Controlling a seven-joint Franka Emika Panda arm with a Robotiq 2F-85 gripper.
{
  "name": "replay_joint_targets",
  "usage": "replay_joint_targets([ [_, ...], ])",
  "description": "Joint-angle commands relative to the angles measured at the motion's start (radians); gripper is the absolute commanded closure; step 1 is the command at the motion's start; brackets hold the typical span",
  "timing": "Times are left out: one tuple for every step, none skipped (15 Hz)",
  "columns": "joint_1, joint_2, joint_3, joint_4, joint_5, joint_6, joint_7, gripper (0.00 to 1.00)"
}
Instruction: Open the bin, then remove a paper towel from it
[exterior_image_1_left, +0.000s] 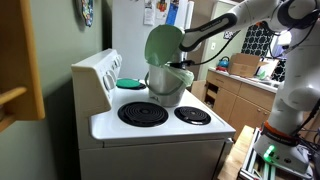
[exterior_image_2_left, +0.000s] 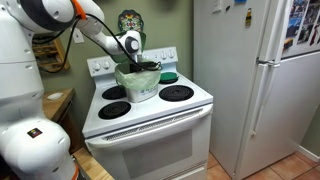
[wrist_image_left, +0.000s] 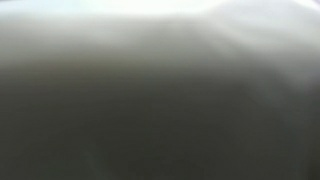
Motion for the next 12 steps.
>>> replay_joint_targets([
  [-0.003,-0.024,0.006,0.009,0.004,-0.027,0.003,0.91],
  [-0.004,-0.031,0.006,0.013,0.006,-0.026,-0.001,0.96],
  [-0.005,-0.036,0.005,0.018,0.01,-0.026,-0.003,0.98],
  [-0.007,-0.04,0.003,0.027,0.013,-0.03,-0.005,1.0],
  [-0.009,-0.045,0.001,0.033,0.015,-0.032,-0.006,1.0],
  [-0.012,-0.053,-0.001,0.039,0.013,-0.035,-0.008,0.99],
  [-0.013,-0.067,-0.004,0.041,-0.008,-0.031,-0.011,0.98],
  [-0.015,-0.079,-0.007,0.047,-0.009,-0.027,-0.015,0.98],
  [-0.018,-0.089,-0.011,0.053,-0.012,-0.018,-0.014,0.98],
  [-0.019,-0.105,-0.013,0.06,-0.01,-0.004,-0.01,0.98],
  [-0.022,-0.118,-0.016,0.067,-0.001,0.006,-0.012,0.98],
  [-0.022,-0.135,-0.018,0.077,0.011,0.02,-0.012,0.98],
])
